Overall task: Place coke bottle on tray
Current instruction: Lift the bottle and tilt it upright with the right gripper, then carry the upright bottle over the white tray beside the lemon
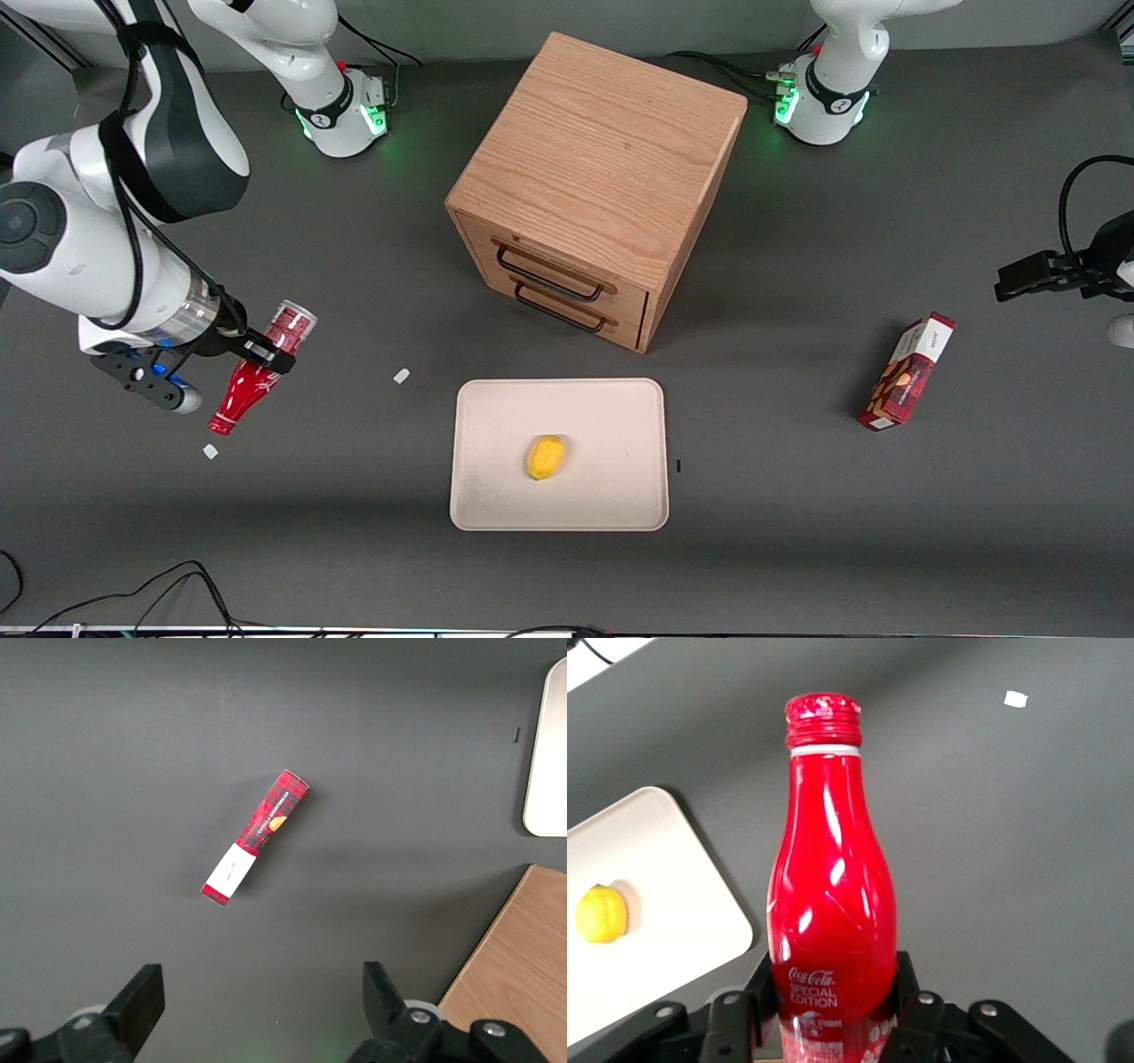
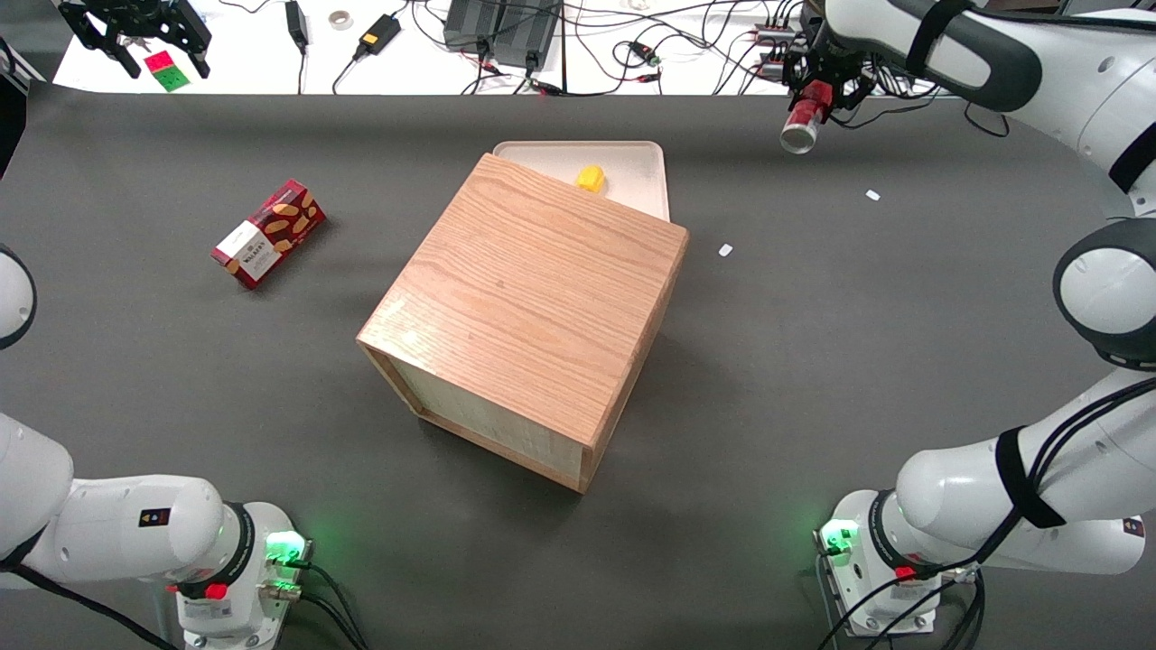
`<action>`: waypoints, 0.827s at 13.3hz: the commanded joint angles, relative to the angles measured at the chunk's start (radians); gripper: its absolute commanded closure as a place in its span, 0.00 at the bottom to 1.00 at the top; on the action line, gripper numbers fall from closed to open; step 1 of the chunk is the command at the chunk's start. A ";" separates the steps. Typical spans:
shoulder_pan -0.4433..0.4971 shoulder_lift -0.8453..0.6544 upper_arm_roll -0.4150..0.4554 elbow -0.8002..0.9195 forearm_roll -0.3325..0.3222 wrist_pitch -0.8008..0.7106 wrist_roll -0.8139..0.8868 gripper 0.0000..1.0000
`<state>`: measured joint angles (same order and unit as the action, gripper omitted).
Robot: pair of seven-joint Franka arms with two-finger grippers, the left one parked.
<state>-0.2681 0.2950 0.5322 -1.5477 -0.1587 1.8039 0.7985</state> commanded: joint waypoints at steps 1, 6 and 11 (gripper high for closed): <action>0.029 0.117 0.014 0.142 0.013 -0.029 -0.012 1.00; 0.290 0.402 -0.104 0.421 -0.019 -0.017 -0.022 1.00; 0.497 0.562 -0.288 0.502 -0.013 0.118 -0.253 1.00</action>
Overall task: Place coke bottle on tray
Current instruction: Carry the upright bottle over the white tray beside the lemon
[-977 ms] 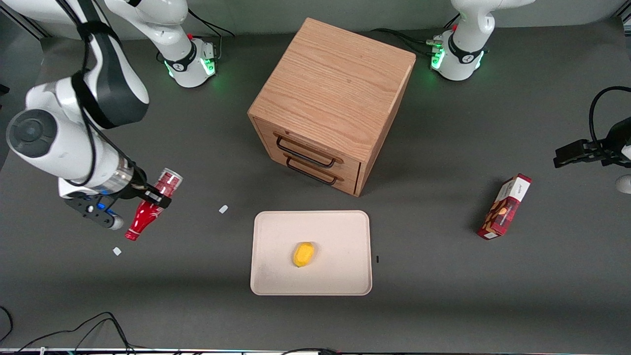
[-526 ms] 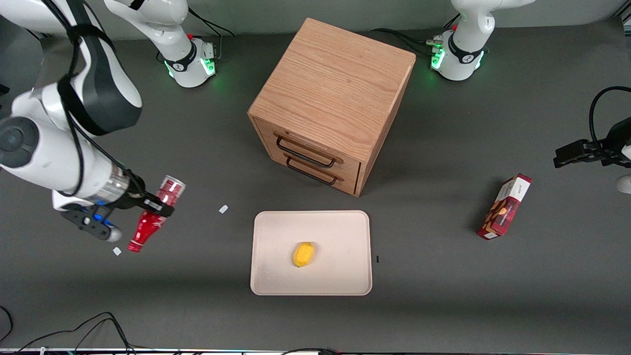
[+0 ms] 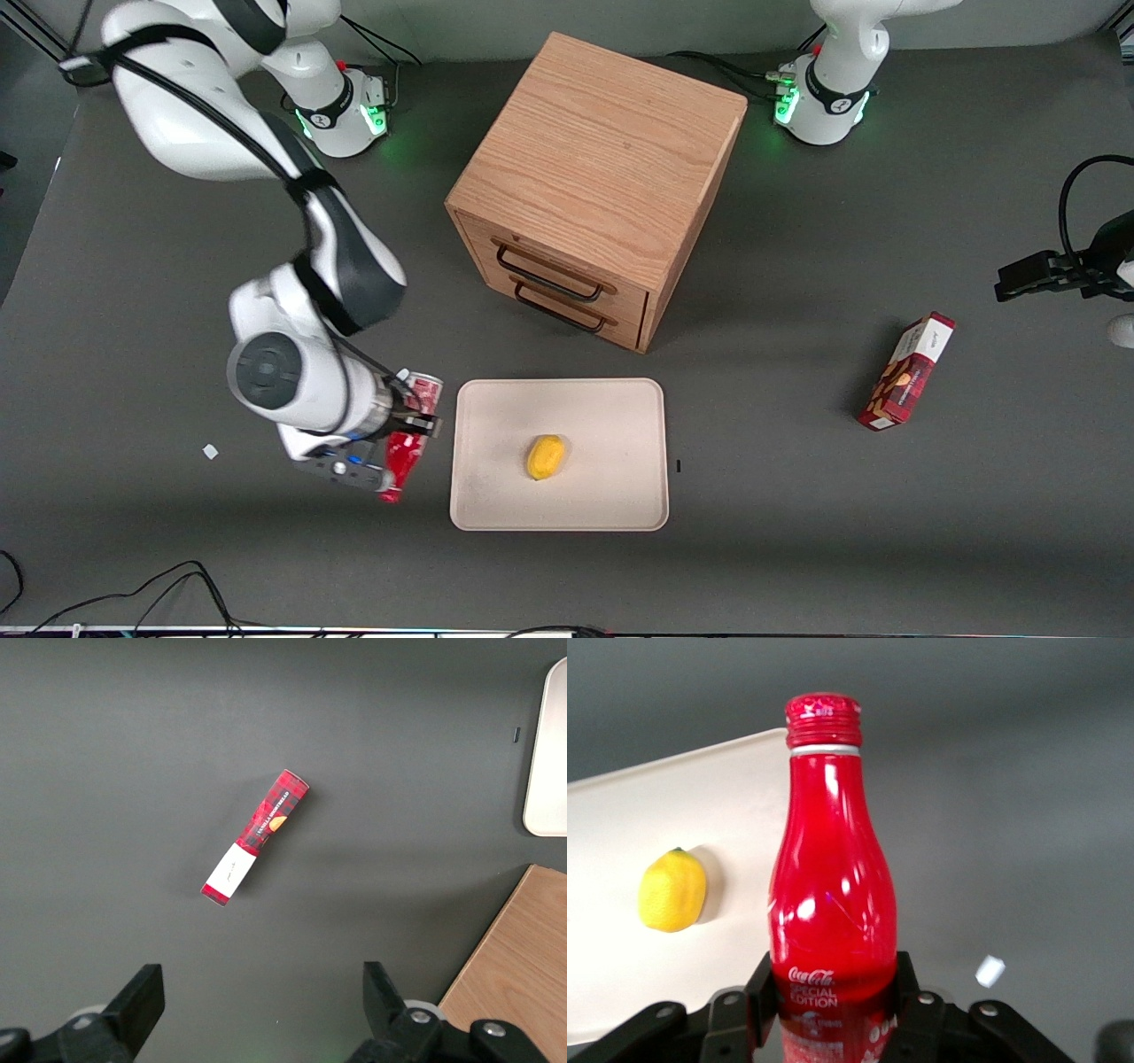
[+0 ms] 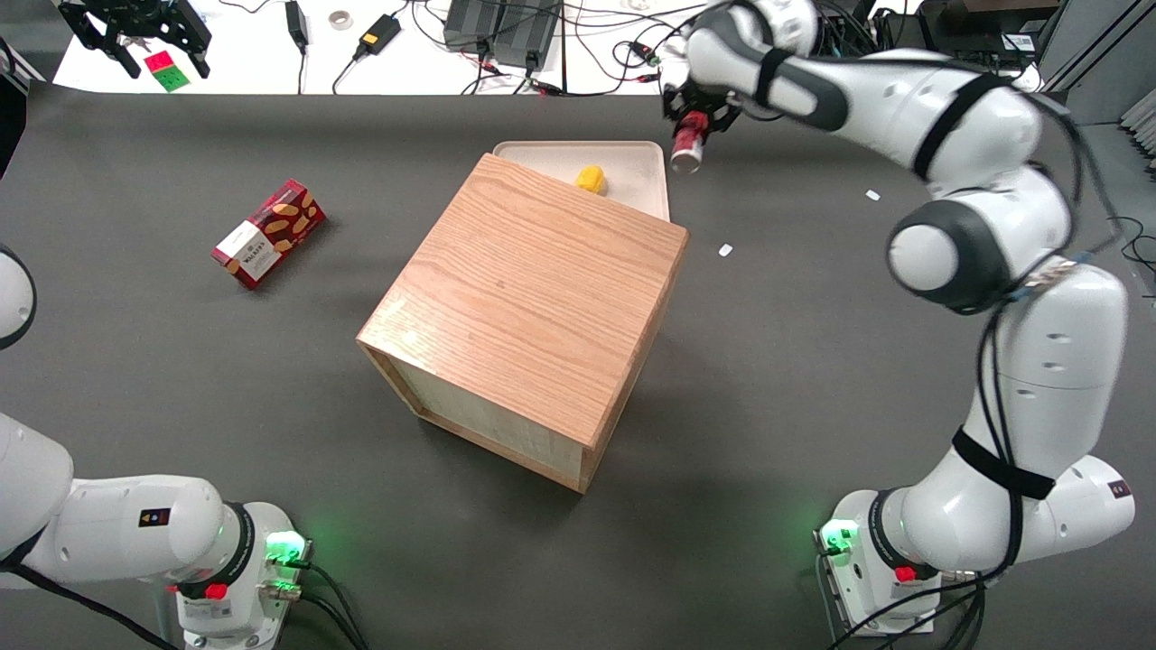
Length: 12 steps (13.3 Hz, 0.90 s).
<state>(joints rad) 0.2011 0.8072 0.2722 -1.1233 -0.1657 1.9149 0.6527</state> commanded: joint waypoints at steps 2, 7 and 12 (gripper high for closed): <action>0.032 0.110 -0.027 0.080 -0.005 0.080 -0.169 1.00; 0.055 0.200 -0.030 0.083 -0.006 0.188 -0.177 1.00; 0.057 0.236 -0.033 0.082 -0.006 0.225 -0.188 1.00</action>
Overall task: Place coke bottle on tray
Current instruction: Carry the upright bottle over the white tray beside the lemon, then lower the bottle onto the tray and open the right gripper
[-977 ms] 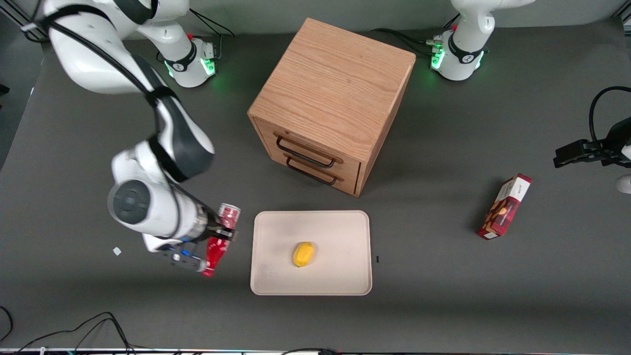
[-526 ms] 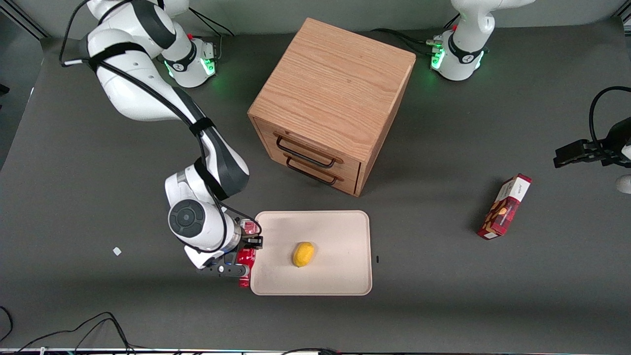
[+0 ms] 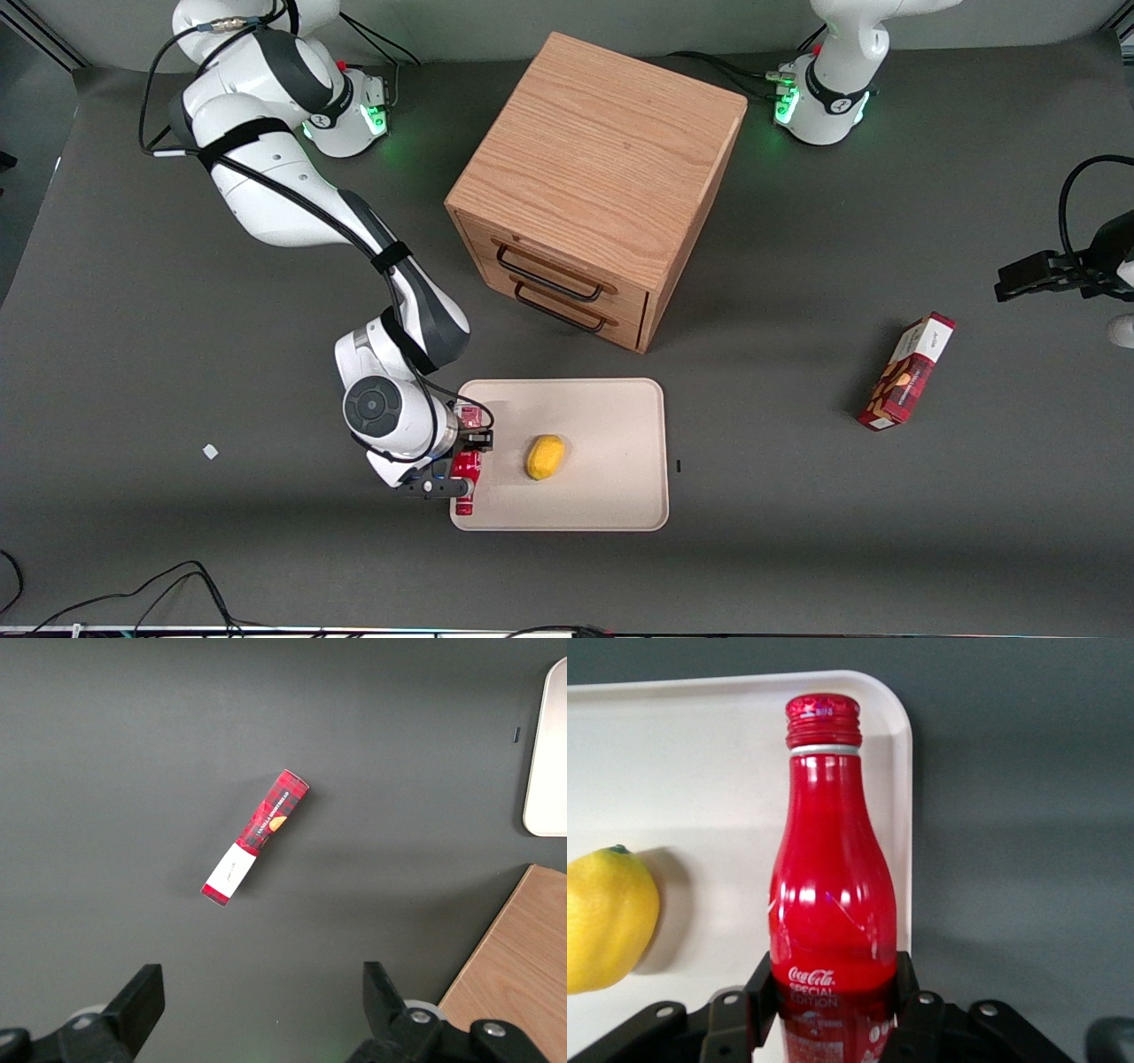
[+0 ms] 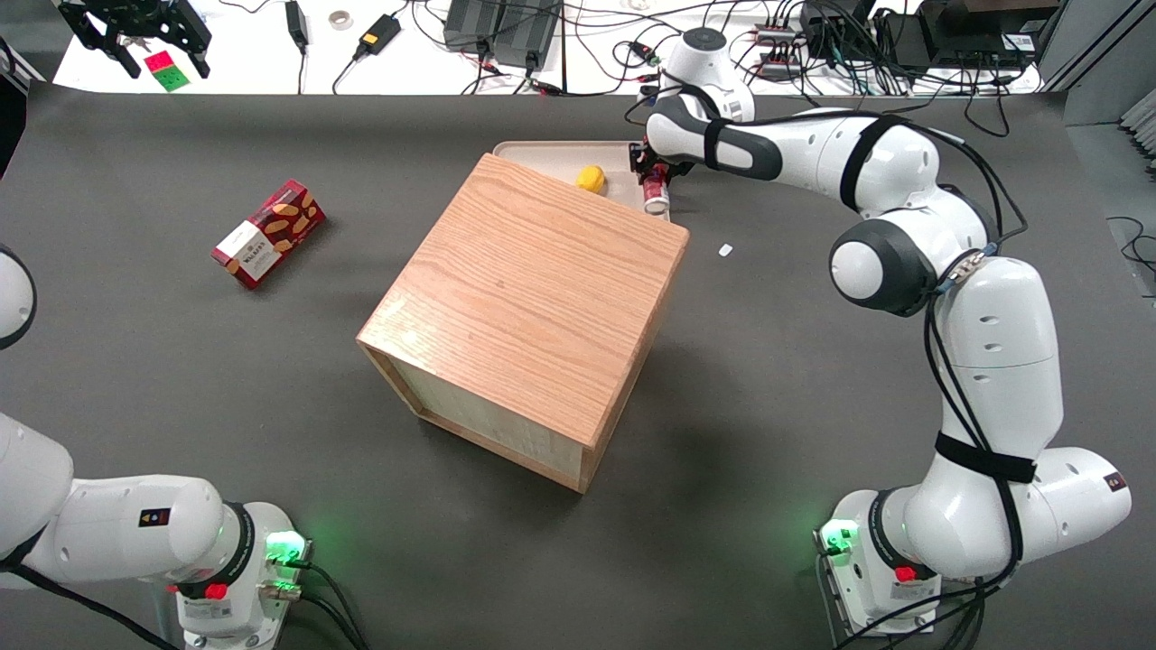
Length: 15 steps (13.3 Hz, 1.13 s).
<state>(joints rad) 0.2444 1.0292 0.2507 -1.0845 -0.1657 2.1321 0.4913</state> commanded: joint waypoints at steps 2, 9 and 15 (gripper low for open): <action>0.013 0.025 -0.011 0.044 -0.006 0.015 -0.028 1.00; 0.004 0.031 -0.013 0.043 -0.006 0.040 -0.030 0.00; 0.000 0.031 -0.011 0.041 -0.003 0.039 -0.030 0.00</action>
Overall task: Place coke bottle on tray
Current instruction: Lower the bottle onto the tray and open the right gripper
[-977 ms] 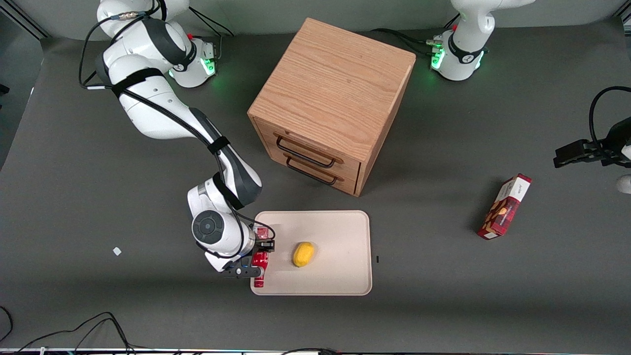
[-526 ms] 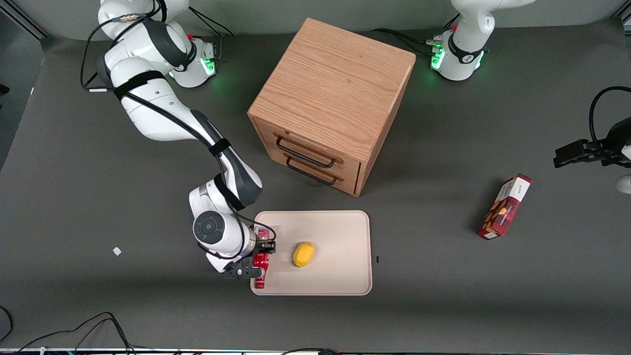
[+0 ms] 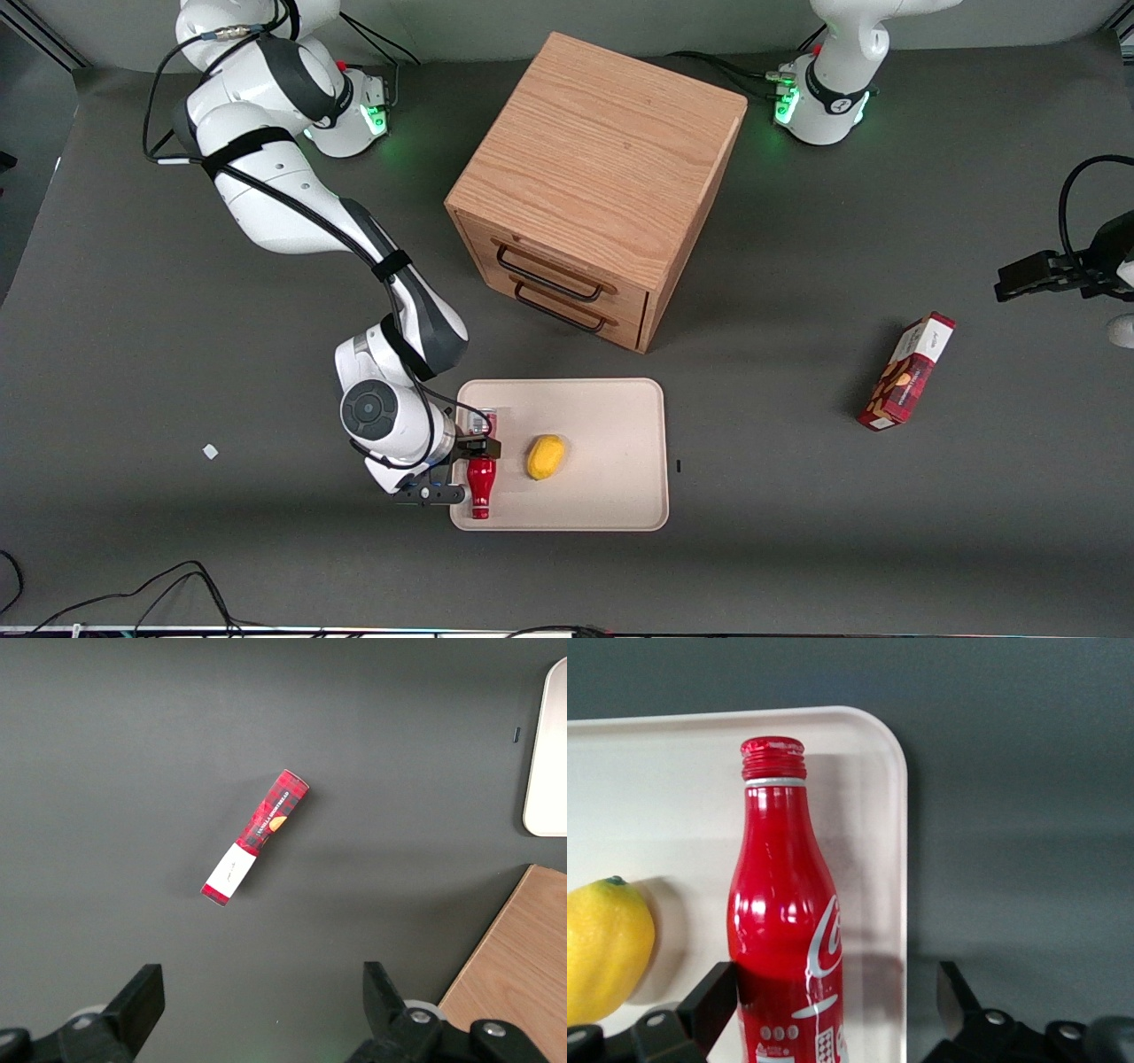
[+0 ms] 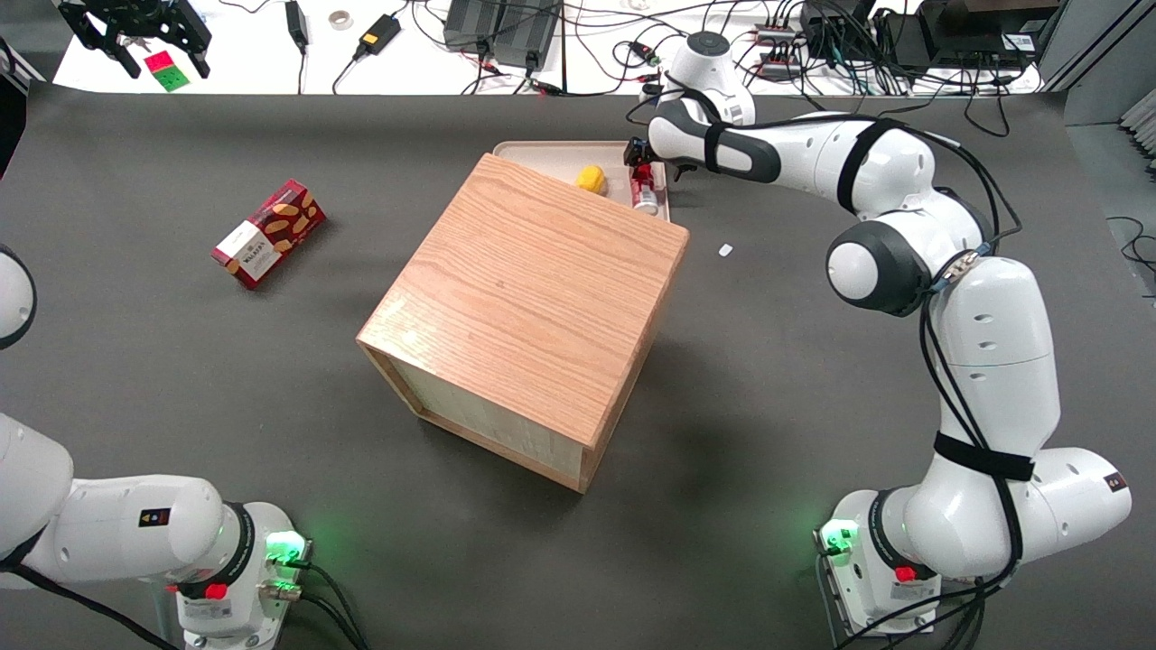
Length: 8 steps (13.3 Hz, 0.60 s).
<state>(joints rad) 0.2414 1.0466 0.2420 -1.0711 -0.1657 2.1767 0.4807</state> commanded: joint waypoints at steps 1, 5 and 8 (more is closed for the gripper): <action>0.002 0.013 -0.003 0.028 -0.003 -0.006 -0.019 0.00; 0.004 0.007 0.002 0.029 -0.003 -0.020 -0.017 0.00; -0.002 -0.032 0.006 0.062 0.011 -0.145 -0.017 0.00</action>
<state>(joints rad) 0.2425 1.0445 0.2435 -1.0475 -0.1657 2.1210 0.4807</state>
